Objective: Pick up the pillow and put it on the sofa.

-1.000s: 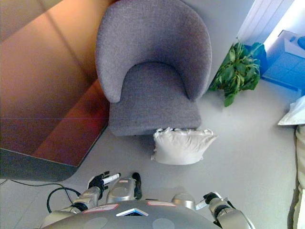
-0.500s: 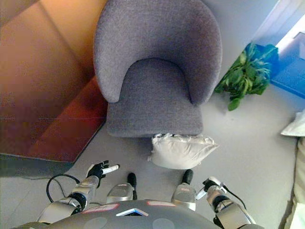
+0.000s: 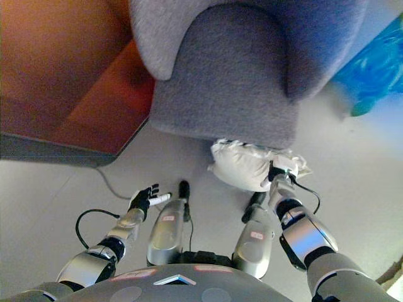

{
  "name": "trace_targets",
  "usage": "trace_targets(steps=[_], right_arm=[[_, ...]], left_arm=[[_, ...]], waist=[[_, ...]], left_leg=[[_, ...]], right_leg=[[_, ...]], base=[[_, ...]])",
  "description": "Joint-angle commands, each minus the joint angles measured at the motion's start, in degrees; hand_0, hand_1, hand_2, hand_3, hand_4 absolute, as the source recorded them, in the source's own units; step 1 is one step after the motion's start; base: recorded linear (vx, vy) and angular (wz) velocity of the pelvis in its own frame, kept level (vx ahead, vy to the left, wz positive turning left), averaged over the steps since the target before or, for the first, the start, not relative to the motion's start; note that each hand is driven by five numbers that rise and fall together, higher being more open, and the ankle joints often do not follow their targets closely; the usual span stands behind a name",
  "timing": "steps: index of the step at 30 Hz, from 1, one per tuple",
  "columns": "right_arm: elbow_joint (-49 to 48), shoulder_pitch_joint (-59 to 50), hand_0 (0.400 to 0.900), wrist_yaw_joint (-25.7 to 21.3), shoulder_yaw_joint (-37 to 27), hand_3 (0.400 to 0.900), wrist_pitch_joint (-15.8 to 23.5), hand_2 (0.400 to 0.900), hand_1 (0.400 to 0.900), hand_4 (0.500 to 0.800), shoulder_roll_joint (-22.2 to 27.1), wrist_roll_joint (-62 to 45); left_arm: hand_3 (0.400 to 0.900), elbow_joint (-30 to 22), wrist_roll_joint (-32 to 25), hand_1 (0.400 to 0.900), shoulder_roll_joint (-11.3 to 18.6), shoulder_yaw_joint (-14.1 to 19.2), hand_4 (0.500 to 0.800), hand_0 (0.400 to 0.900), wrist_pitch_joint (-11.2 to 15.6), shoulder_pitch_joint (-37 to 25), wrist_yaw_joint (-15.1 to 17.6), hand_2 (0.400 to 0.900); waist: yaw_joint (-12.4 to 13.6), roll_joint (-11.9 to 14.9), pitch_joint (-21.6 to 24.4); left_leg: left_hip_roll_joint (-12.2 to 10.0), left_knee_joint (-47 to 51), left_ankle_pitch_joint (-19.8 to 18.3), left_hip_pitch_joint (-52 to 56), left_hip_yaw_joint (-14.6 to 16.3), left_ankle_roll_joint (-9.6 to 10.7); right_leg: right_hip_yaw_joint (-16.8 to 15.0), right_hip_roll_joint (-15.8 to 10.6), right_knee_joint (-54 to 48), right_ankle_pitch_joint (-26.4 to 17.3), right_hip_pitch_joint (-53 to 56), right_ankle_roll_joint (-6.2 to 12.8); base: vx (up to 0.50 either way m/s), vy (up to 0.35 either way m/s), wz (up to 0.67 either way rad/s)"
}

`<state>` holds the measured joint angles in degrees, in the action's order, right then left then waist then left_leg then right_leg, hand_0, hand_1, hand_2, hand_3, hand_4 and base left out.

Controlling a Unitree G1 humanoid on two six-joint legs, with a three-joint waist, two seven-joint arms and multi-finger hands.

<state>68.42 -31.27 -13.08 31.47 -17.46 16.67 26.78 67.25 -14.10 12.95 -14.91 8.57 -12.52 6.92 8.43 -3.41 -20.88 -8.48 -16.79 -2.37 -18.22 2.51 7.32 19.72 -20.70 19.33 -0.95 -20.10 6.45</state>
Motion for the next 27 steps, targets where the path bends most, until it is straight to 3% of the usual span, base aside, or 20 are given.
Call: trace_targets(steps=[1, 9, 16, 27], right_arm=[[-1.54, -5.11, 0.900, -2.76, 0.11, 0.900, -1.93, 0.900, 0.900, 0.800, 1.56, -3.02], [-1.12, -11.70, 0.900, -1.04, 1.02, 0.900, -2.51, 0.900, 0.900, 0.800, 3.27, -4.66], [-0.92, -15.16, 0.900, -4.47, 1.43, 0.900, -6.05, 0.900, 0.900, 0.800, 4.68, -6.18], [1.20, -21.07, 0.900, -2.83, 1.61, 0.900, -5.59, 0.900, 0.900, 0.800, 7.08, -8.93]], left_arm=[[0.900, -2.04, -4.17, 0.900, 4.92, -2.20, 0.800, 0.900, 1.83, 0.97, 0.15, 0.900], [0.900, -7.82, -10.16, 0.900, 5.05, -2.53, 0.800, 0.900, 2.33, 0.89, 0.33, 0.900], [0.900, -11.22, -14.28, 0.900, 4.88, -2.42, 0.800, 0.900, 3.83, 2.14, -0.24, 0.900], [0.900, -17.34, -21.96, 0.900, 5.01, -2.96, 0.800, 0.900, 6.44, 3.48, 0.57, 0.900]], waist=[[1.31, -0.27, -0.78], [2.69, -1.97, -3.44], [3.38, -3.17, -5.01], [3.93, -5.39, -6.75]], left_leg=[[0.45, -3.82, -0.90, -2.87, -3.19, -0.94], [0.50, -9.43, -1.66, -9.80, -3.37, -0.83], [0.38, -14.55, -3.18, -15.18, -3.66, -1.39], [0.59, -19.29, -4.21, -21.26, -3.79, -2.00]], right_leg=[[-4.17, -5.50, 1.18, -1.27, -0.12, 4.62], [-5.89, -6.88, 7.75, 1.27, -6.29, 4.40], [-7.92, -6.97, 14.10, 3.87, -11.57, 3.80], [-10.18, -7.53, 20.77, 6.03, -18.23, 2.89]], base=[[-0.08, 0.049, 0.09], [-0.06, 0.054, 0.02], [-0.06, 0.027, 0.00], [-0.06, 0.032, 0.04]])
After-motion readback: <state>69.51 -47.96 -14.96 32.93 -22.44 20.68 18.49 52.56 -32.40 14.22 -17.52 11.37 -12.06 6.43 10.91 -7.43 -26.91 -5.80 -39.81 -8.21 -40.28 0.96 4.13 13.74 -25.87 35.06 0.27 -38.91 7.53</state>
